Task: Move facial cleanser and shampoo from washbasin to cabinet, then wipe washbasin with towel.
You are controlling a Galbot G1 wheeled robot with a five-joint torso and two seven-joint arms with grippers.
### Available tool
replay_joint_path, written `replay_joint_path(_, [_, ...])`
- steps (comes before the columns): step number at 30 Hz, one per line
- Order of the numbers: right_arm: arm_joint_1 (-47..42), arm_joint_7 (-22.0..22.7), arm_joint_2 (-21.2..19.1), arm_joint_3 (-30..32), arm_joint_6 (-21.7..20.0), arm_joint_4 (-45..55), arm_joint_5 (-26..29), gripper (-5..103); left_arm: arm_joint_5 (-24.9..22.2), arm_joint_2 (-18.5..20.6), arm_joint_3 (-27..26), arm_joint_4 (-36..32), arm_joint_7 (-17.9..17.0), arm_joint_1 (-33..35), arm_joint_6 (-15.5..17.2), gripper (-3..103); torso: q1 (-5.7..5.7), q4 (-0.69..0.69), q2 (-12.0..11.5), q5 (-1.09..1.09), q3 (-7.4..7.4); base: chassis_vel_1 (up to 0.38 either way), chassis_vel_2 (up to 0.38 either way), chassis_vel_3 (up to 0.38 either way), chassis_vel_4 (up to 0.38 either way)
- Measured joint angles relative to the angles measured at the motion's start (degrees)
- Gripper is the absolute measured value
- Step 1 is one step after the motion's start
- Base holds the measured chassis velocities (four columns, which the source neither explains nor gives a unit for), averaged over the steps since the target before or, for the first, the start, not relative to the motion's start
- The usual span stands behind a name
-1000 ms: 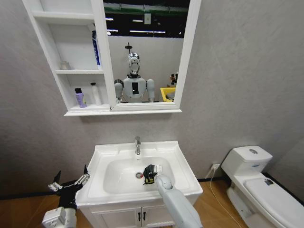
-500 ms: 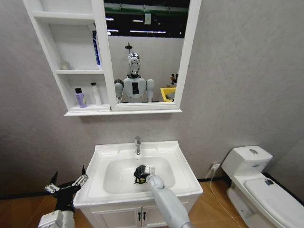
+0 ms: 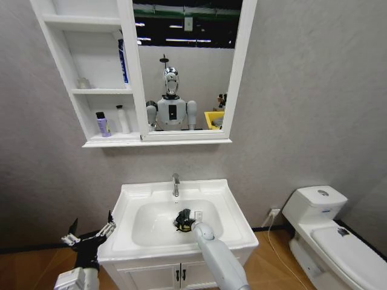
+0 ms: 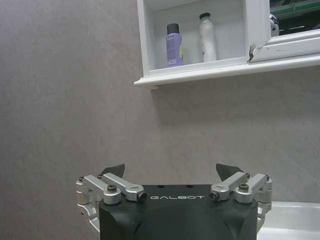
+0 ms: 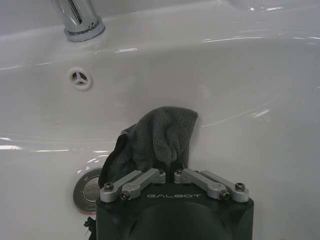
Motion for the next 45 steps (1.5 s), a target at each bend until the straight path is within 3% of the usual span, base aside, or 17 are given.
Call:
replay_joint_path(9, [0.9, -0.6, 3.4, -0.6, 1.6, -3.3, -2.8, 2, -0.2, 0.1, -0.1, 0.9, 0.0, -1.0, 0.0, 100, 0.0, 0.05, 0.0, 0.01, 0.0, 0.0, 0.0, 0.0, 0.0])
replay_joint_path(16, [1.8, -2.0, 3.8, -0.7, 3.7, -5.8, -4.7, 2, -0.2, 0.3, 0.3, 1.2, 0.0, -1.2, 0.0, 100, 0.0, 0.02, 0.0, 0.0, 0.0, 0.0, 0.0, 0.0, 0.0])
replay_joint_path(25, [0.5, -0.5, 3.8, -0.4, 2.4, -3.1, -3.9, 2, -0.5, 0.7, 0.3, 1.3, 0.0, -1.6, 0.2, 100, 0.02, 0.02, 0.0, 0.0, 0.0, 0.0, 0.0, 0.0, 0.0])
replay_joint_path(35, [-2.0, 1.7, -0.3, 1.4, 1.0, 2.5, -2.5, 2, -0.4, 0.7, 2.0, 1.9, 0.1, -2.5, 0.2, 100, 0.02, 0.01, 0.0, 0.01, 0.0, 0.0, 0.0, 0.0, 0.0])
replay_joint_path(45, [-5.5, 6.3, -5.0, 2.4, -3.2, 12.0, -1.1, 2, -0.7, 0.8, 2.6, 2.5, 0.1, -3.7, 0.3, 100, 0.01, 0.01, 0.0, 0.01, 0.0, 0.0, 0.0, 0.0, 0.0])
